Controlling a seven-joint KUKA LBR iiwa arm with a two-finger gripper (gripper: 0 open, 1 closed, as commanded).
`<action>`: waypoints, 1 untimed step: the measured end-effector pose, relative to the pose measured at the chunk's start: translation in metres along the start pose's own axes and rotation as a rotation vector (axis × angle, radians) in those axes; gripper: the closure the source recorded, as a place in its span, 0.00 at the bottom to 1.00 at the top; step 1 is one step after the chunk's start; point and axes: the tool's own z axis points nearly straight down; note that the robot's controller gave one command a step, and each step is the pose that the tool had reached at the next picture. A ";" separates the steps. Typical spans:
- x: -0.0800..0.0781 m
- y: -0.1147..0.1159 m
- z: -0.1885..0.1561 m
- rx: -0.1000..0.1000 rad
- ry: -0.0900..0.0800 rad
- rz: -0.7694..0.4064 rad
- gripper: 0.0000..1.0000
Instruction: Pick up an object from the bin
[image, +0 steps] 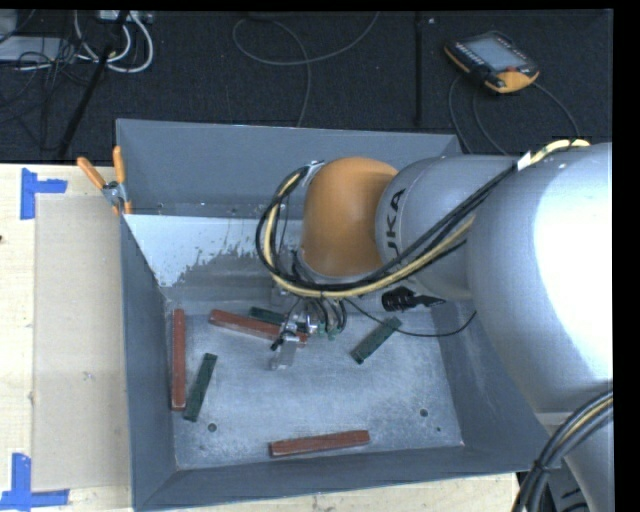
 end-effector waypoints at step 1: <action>-0.003 -0.010 0.010 0.000 0.000 0.054 1.00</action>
Offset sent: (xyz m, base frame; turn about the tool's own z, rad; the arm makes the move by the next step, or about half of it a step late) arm 0.0000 0.0000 0.0000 0.0000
